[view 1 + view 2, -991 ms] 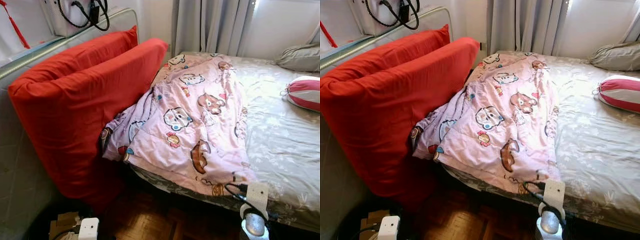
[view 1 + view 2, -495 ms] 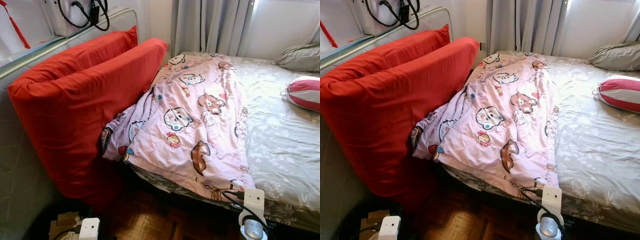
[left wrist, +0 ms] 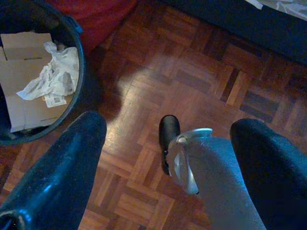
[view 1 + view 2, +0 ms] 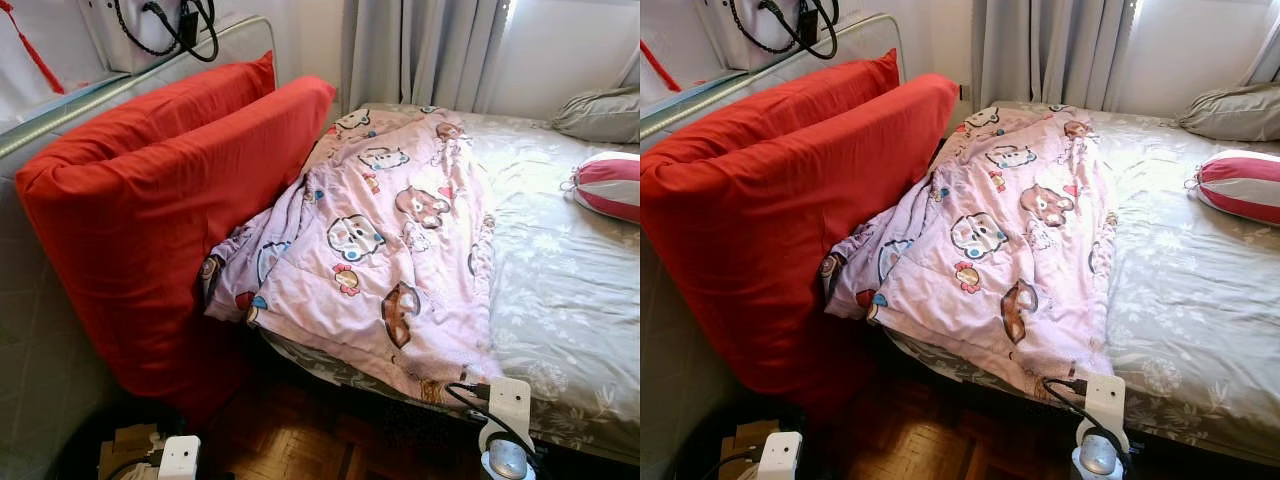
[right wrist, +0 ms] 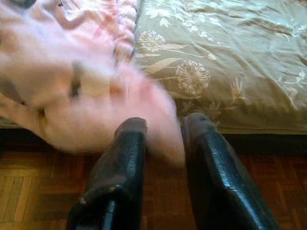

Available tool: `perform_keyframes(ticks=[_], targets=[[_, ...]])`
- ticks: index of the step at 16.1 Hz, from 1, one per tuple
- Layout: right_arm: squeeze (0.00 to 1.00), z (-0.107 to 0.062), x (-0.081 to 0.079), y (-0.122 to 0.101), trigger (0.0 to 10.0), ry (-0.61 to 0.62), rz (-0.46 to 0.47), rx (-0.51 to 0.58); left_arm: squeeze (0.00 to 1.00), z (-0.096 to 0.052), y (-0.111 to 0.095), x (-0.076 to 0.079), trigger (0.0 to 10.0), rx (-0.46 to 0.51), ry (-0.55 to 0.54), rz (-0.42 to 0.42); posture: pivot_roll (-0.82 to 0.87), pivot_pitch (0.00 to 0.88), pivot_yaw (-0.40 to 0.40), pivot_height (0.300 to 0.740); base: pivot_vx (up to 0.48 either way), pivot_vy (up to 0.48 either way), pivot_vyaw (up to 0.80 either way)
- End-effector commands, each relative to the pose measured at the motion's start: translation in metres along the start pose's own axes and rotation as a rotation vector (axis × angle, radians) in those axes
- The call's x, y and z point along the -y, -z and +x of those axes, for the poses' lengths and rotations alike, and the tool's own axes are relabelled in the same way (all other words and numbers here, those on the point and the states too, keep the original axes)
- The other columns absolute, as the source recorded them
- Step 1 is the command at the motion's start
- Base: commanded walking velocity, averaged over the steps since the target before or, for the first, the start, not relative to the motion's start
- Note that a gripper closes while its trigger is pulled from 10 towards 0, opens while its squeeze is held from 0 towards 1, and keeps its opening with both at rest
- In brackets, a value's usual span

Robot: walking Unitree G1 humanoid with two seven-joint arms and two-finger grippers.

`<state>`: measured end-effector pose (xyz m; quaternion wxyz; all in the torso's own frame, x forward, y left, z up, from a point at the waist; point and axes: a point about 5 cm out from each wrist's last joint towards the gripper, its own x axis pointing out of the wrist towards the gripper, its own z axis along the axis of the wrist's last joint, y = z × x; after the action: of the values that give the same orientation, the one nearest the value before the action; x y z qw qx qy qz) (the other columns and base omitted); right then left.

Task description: Clean up the room

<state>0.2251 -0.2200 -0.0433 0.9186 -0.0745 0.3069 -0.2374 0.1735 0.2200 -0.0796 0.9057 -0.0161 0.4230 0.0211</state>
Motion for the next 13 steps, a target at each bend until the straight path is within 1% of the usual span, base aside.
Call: perform_keyframes(ticks=[1,13], targets=[[1.00,-0.0003,0.0020,0.0022,10.0,0.007,-0.011,-0.007,0.00,-0.0011,0.0026,-0.0034,10.0,-0.018,-0.002,0.020,0.09,0.017,0.011,0.740,0.000,0.000,0.00],[1.00,-0.0003,0.0018,0.0023,10.0,0.005,-0.010,-0.008,0.00,-0.0011,0.0025,-0.0033,10.0,-0.017,-0.001,0.020,0.09,0.017,0.011,0.740,0.000,0.000,0.00]])
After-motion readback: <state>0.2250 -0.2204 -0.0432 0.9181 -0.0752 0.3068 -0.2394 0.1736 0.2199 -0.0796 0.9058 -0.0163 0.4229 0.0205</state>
